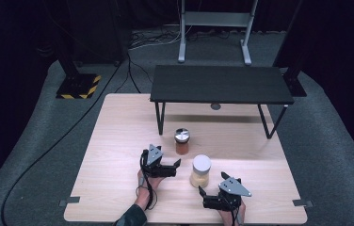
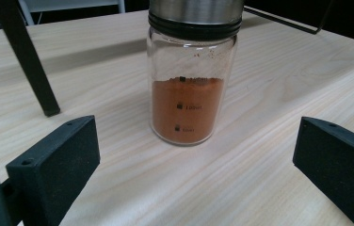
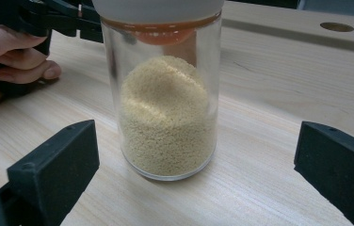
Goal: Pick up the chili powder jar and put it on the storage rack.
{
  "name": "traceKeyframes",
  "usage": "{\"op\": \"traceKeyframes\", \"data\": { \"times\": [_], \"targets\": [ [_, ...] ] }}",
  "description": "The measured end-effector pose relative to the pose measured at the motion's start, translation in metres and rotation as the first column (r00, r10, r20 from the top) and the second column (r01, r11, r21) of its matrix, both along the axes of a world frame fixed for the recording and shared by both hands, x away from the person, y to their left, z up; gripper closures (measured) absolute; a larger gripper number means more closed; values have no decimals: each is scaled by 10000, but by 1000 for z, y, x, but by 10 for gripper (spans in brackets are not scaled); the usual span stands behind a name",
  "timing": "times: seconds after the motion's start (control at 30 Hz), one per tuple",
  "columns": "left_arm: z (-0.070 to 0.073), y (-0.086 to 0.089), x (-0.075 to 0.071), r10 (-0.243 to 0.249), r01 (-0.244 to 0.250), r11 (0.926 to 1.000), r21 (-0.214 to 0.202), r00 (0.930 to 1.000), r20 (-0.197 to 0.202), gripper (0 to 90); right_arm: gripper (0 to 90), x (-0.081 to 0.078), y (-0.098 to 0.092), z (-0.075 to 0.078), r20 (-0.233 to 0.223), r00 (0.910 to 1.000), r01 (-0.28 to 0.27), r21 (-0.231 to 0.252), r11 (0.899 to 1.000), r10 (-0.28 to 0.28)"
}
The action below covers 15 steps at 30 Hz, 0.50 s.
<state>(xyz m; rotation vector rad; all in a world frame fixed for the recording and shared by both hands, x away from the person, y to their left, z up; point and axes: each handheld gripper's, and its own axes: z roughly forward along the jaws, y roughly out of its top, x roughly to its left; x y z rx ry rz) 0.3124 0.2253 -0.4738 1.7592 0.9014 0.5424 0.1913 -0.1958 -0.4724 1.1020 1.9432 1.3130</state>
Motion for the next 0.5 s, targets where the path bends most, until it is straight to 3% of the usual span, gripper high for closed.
{"op": "traceKeyframes", "data": {
  "times": [0.5],
  "targets": [
    [2,-12,17,-60,58,9993,369,10000,48,1,0,2,0,1,-72,10000,-54,-31,10000,54]
  ]
}}
